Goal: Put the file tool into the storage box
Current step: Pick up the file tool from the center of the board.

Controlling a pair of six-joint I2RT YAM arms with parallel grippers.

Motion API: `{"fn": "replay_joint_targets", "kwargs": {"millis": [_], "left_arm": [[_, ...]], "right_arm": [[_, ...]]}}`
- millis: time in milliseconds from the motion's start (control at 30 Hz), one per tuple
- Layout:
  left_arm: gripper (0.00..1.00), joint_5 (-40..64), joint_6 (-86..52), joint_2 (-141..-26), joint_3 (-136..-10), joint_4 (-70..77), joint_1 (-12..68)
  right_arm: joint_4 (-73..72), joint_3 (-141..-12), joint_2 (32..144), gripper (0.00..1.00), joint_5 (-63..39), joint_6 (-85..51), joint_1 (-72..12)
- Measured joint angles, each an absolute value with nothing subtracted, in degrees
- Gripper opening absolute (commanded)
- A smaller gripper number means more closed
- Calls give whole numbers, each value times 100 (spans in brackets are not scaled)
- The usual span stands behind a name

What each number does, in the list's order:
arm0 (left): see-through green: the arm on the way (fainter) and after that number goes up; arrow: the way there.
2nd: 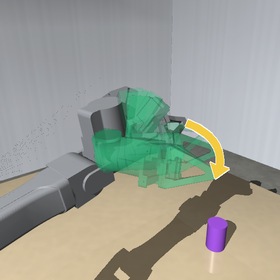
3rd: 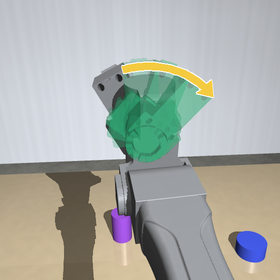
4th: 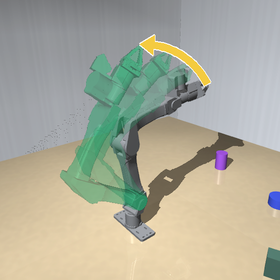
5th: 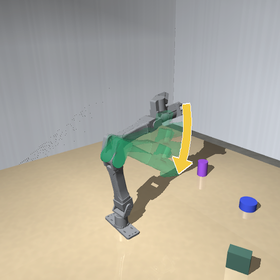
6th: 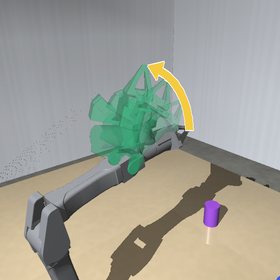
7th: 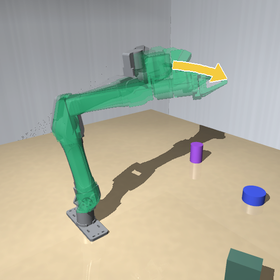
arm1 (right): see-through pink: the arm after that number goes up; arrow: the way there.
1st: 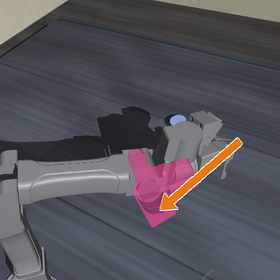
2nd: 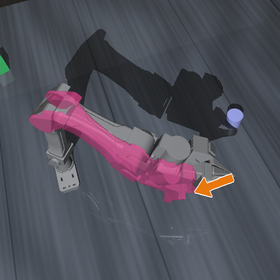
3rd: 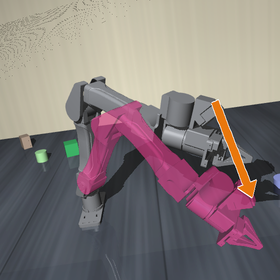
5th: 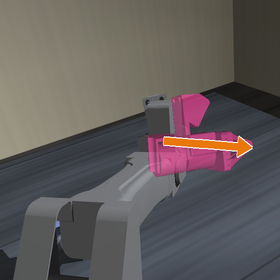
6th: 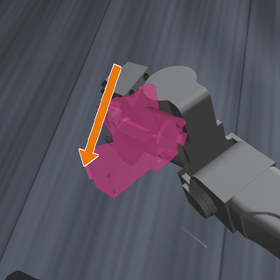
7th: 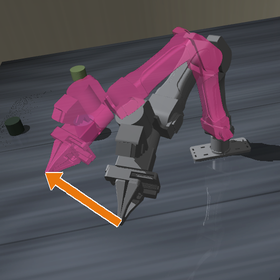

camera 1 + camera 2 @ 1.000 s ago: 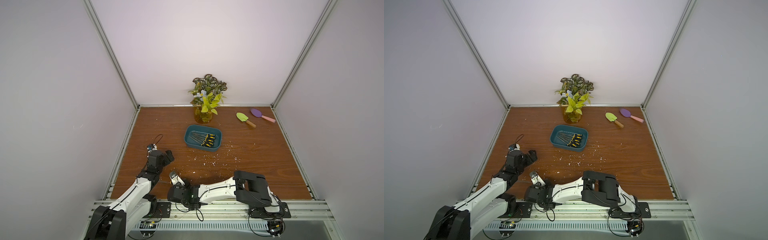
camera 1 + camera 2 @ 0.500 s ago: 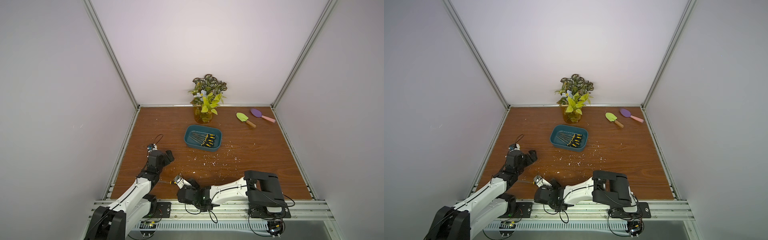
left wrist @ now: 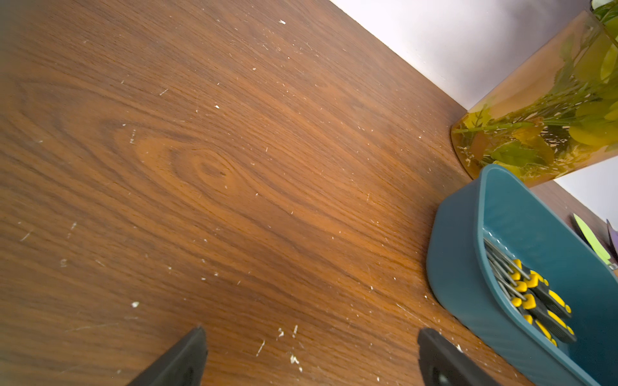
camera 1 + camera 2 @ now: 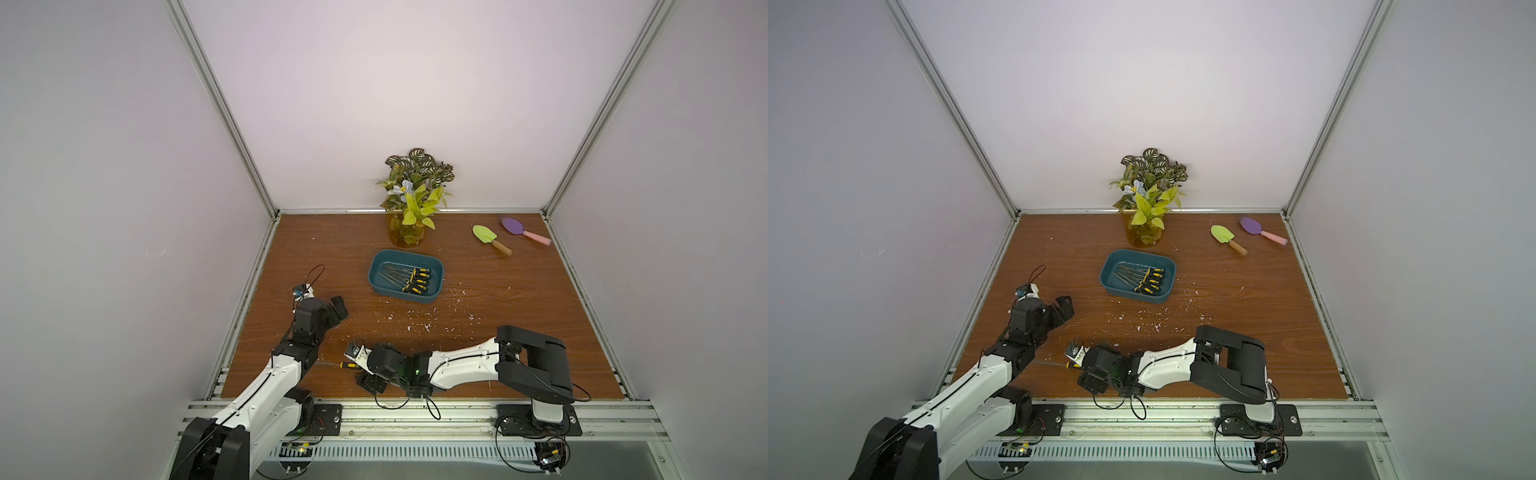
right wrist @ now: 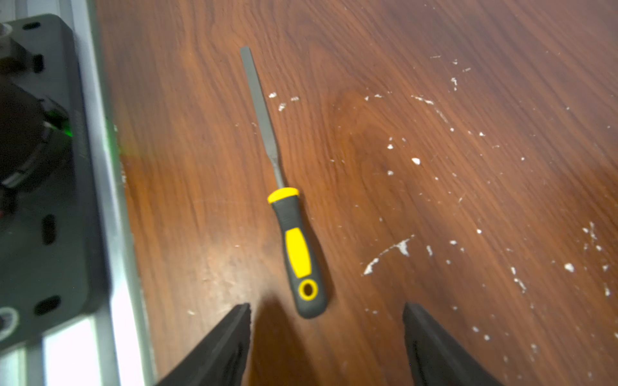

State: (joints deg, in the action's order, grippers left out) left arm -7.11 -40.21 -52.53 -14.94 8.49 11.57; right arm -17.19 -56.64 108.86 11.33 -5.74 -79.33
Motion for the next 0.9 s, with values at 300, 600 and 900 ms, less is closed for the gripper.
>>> {"fn": "replay_joint_targets", "kwargs": {"millis": [300, 600, 900], "left_arm": [[100, -733, -4016, -5454, -1496, 854, 1157], [100, -777, -3983, -5531, -1509, 864, 1157], [100, -873, -3968, -5260, -1789, 637, 1157]], "right_arm": [[-1964, -5900, 11292, 71, 816, -248, -7905], [-2147, -6163, 11574, 47, 707, -150, -7915], [-2189, -6101, 11546, 13, 919, 1, -7940]]}}
